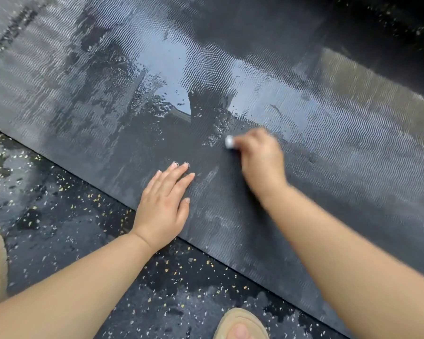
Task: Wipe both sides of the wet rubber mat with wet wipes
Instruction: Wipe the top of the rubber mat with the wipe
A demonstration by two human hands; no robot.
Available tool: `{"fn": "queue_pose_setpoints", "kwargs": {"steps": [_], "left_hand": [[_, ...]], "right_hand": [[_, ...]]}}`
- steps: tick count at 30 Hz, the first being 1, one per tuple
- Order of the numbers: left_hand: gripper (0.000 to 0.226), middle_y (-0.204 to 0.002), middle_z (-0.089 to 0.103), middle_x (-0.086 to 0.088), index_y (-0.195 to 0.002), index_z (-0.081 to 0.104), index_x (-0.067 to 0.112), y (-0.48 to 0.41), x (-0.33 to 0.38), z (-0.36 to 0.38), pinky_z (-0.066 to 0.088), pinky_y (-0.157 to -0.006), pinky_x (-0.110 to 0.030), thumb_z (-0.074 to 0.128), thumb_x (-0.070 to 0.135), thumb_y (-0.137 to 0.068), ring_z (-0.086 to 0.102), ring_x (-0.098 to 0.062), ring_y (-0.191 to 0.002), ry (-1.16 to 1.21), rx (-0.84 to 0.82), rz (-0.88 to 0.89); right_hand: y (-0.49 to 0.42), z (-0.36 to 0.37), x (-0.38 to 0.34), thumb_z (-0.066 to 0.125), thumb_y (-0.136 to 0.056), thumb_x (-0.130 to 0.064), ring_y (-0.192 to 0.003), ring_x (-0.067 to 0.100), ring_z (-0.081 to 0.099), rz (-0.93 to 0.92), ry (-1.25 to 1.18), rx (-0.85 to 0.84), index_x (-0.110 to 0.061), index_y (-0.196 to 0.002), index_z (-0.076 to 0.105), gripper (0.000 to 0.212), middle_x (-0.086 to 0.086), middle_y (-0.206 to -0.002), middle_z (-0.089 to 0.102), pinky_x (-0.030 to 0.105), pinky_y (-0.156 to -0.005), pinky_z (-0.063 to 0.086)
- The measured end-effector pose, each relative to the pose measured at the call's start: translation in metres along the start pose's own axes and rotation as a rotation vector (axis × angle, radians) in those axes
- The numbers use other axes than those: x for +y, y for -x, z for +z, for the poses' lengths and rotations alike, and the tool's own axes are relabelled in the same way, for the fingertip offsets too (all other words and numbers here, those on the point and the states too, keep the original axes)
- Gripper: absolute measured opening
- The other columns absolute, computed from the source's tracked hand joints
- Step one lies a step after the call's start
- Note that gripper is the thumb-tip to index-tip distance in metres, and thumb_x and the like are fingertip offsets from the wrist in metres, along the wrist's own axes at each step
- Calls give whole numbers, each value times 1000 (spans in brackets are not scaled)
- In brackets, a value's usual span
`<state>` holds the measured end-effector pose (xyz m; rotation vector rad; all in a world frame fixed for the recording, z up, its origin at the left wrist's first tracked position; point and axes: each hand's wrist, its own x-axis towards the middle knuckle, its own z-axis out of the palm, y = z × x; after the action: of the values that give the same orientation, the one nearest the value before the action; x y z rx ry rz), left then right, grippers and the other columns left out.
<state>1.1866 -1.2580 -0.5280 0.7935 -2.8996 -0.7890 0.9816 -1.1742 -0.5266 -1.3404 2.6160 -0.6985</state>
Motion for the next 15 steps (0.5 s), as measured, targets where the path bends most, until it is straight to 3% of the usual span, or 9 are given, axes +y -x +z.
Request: {"fn": "queue_pose_setpoints", "kwargs": {"steps": [4, 6, 8, 10, 12, 15], "left_hand": [[49, -140, 47, -11, -128, 56, 4, 0, -1, 1, 14, -114, -35, 37, 23, -86, 37, -26, -133, -12, 7, 10], [49, -141, 47, -10, -128, 56, 4, 1, -1, 0, 15, -114, -36, 37, 24, -87, 35, -25, -134, -6, 2, 10], [50, -141, 46, -10, -128, 56, 6, 0, 1, -2, 17, -114, -39, 36, 25, -86, 35, -25, -135, -9, -1, -2], [48, -139, 49, -10, -126, 58, 7, -2, 6, -4, 21, -111, -43, 38, 25, -86, 40, -29, -133, -35, 1, -20], [44, -137, 51, -12, -125, 59, 8, -14, 12, -6, 24, -108, -47, 45, 21, -86, 43, -34, -131, -65, 10, -30], [46, -142, 45, -12, -129, 55, 7, -51, 20, -8, 18, -112, -49, 48, 18, -86, 35, -34, -136, -59, 21, -47]], "right_hand": [[93, 9, -45, 50, -85, -10, -69, 29, 56, -245, -148, -173, -14, -92, 72, 23, 9, -84, 62, 37, -65, 50], [95, 6, -38, 50, -86, -9, -67, 28, 56, -361, -141, -240, -12, -92, 72, 23, 9, -85, 63, 36, -62, 51], [68, 1, -21, 50, -86, -7, -66, 29, 56, -434, -108, -201, -11, -92, 72, 23, 11, -85, 63, 37, -61, 51], [24, -3, 5, 53, -86, -4, -73, 32, 57, -373, -55, -92, -9, -94, 72, 21, 16, -88, 61, 37, -66, 50], [-27, -7, 34, 50, -90, -6, -90, 33, 54, -169, 34, -42, -12, -101, 69, 23, 16, -100, 58, 35, -76, 45], [-81, -14, 68, 51, -92, -16, -101, 29, 51, 93, 19, 93, -12, -105, 68, 21, 5, -101, 55, 25, -83, 37]]}}
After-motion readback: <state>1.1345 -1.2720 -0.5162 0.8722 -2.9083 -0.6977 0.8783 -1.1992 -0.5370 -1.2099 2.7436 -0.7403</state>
